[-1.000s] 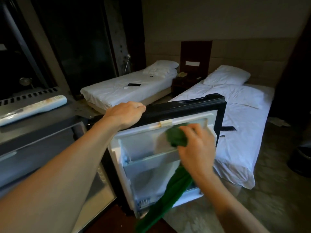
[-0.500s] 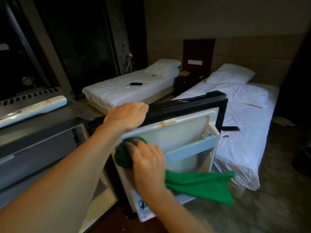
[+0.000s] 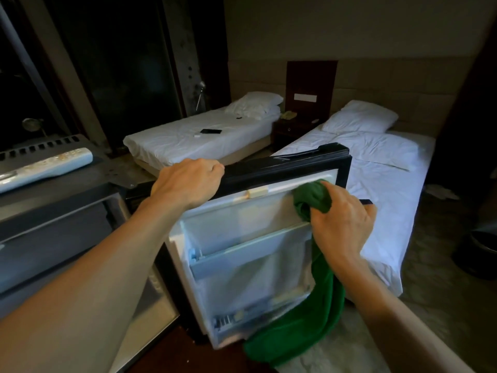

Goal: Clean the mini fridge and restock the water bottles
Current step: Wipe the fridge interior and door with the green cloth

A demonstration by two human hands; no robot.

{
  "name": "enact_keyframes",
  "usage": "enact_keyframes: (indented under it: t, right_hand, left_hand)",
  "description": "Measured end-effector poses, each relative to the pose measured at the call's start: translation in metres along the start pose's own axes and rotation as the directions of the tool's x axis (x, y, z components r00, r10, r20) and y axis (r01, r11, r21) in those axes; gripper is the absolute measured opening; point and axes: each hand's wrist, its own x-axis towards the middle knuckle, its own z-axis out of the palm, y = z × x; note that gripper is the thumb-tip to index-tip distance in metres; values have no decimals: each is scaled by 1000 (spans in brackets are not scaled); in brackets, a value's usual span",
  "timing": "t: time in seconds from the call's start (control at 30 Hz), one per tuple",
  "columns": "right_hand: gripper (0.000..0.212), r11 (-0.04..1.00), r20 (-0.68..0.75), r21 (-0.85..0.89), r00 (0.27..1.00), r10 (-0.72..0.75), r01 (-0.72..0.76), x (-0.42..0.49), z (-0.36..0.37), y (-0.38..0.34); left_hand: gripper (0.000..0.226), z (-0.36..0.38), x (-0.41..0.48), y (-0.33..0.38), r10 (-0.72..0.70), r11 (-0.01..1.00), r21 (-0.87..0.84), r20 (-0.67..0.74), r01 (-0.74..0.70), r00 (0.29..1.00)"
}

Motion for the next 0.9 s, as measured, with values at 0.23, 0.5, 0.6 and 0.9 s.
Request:
enact_keyframes:
  t: [0.23,0.5,0.6,0.9]
  right_hand:
    - [37,939,93,289,971,-221,187,-56,16,-74]
    - [23,835,175,246,825,-537,491,-70,14,-101]
    - [23,884,248,158,849,-467,440,-46,4,-69]
    - [21,995,149,44,985,84,-92,1,2,-30]
  left_hand:
    - [38,2,7,5,-35,999,41,-18,36,999]
    - [39,0,-4,9,-48,996,72,-23,50,999]
    - [38,-1,-3,4,-35,999,34,0,35,999]
    - [39,-2,5,0,0,1000,13,-20,1,1000]
